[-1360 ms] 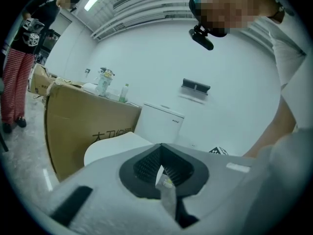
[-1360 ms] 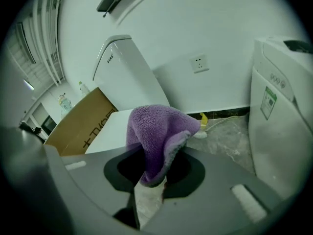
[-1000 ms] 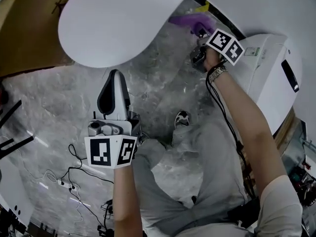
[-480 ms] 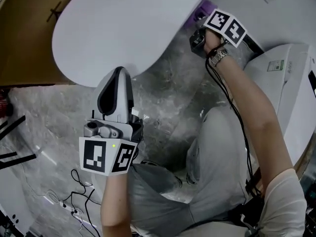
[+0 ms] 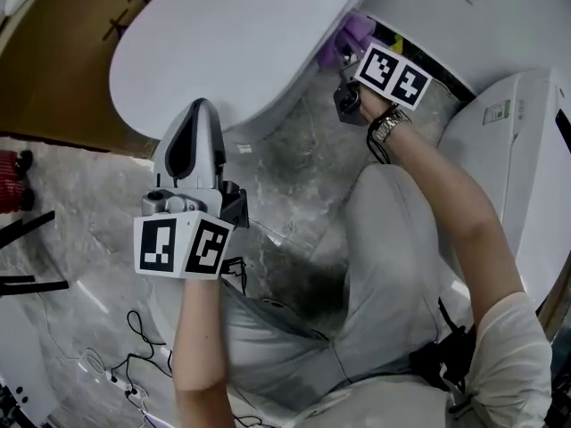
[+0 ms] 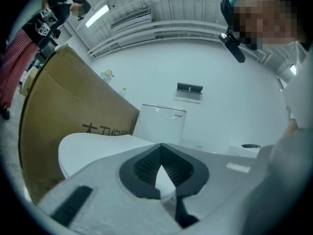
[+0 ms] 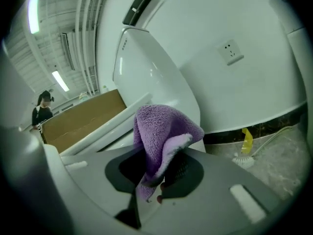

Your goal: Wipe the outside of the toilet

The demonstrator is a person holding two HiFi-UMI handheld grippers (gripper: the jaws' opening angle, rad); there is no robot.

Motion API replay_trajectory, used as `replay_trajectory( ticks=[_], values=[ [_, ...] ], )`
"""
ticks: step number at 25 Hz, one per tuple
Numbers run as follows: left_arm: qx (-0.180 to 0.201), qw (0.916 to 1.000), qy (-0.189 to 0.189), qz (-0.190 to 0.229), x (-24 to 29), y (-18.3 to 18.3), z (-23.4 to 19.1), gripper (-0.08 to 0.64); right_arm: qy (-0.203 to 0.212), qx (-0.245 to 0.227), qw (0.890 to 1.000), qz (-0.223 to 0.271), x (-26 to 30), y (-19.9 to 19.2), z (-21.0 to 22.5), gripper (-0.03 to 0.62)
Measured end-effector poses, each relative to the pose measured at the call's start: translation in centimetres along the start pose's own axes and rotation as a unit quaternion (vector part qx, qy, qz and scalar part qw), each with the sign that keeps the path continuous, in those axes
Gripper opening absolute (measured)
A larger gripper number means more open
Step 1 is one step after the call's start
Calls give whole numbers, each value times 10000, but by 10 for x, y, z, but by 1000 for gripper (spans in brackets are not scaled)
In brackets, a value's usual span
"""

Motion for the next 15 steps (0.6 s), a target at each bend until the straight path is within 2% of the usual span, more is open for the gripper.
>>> replay_trajectory(
  ticks=[3,7,11,15],
  values=[
    [166,9998,-124,20,4,2,4,6,183,-53,9998,37,-16,-17,-16,71],
    [118,9999,-82,94,4,3,0,6,177,-155,9997,-35,-27,-21,-31,72],
    [334,9991,-167,195,4,9,0,6,213,-295,9993,-32,-45,-40,-54,72],
    [34,9990,-74,434,11,14,2,6,304,-149,9994,-45,-61,-74,-68,72]
  ],
)
Point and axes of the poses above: the fingertips, and each gripper's own axes: x forward along the fingers, z to its right, y out of its top, the point moved 10 cm from there along -x, backward along the fingers, and after that the axes turned 3 degrees about -y, right-handed, at the moved point
